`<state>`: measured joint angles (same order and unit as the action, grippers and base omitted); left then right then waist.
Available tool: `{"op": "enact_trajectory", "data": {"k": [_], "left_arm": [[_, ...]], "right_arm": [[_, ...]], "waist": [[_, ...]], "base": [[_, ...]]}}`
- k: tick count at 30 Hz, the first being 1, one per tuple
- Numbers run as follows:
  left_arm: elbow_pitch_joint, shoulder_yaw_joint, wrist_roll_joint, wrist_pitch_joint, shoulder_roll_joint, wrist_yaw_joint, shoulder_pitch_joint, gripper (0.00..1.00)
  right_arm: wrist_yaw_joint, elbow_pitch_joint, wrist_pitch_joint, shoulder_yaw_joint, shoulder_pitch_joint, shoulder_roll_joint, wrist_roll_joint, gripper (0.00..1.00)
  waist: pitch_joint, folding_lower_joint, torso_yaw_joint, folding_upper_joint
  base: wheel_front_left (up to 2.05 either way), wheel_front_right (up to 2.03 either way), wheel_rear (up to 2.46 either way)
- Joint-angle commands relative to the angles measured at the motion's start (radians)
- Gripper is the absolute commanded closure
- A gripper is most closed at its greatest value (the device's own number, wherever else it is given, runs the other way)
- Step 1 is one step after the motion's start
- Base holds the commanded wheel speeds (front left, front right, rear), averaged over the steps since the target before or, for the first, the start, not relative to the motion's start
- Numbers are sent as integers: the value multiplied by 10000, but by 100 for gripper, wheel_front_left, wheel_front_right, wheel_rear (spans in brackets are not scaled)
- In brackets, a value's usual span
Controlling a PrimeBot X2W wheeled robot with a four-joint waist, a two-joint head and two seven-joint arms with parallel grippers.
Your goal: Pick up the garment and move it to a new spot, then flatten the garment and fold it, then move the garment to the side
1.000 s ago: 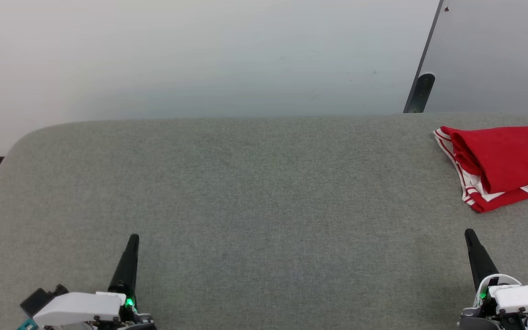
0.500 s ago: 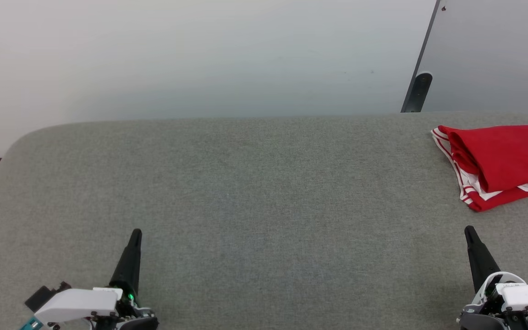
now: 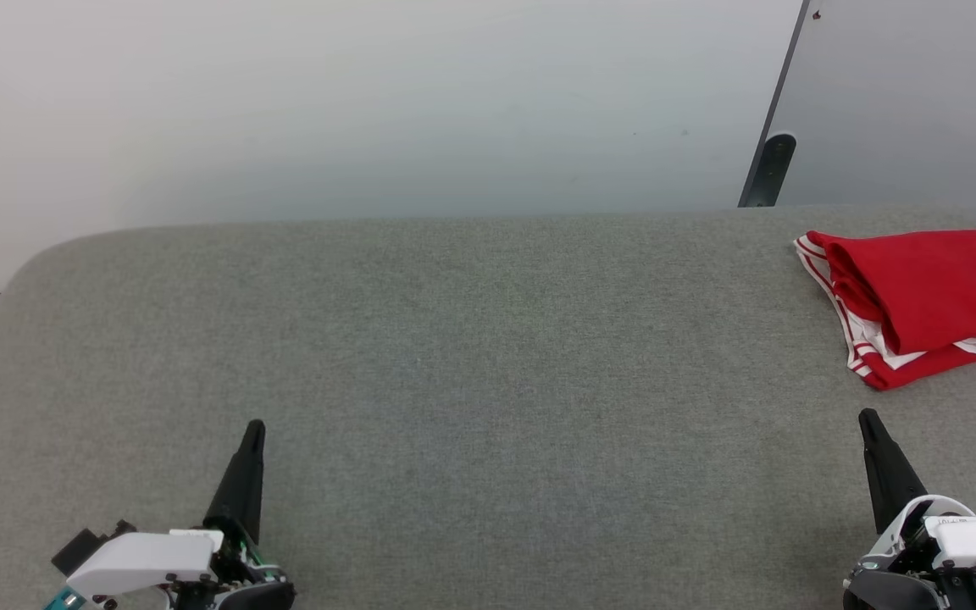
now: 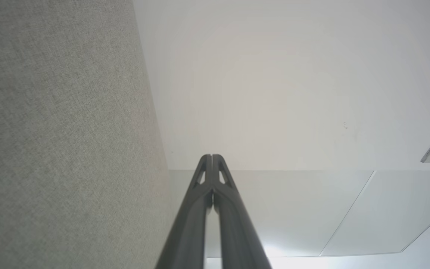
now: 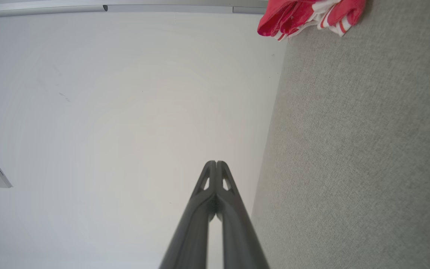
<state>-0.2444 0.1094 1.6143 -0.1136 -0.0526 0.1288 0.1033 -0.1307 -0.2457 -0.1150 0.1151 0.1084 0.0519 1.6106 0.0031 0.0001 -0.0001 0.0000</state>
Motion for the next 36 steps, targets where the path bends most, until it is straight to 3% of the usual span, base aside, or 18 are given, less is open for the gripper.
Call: {"op": "enact_trajectory", "data": {"k": [1, 36], "left_arm": [[-20, 36, 23, 4, 13, 35, 109, 100], [-20, 55, -3, -19, 27, 36, 111, 100]], "right_arm": [[0, 16, -25, -4, 15, -41, 40, 100], [0, 16, -23, -7, 14, -42, 43, 100]], "waist": [[0, -1, 1, 0], [0, -1, 1, 0]], "base": [[0, 0, 0], [0, 0, 0]]}}
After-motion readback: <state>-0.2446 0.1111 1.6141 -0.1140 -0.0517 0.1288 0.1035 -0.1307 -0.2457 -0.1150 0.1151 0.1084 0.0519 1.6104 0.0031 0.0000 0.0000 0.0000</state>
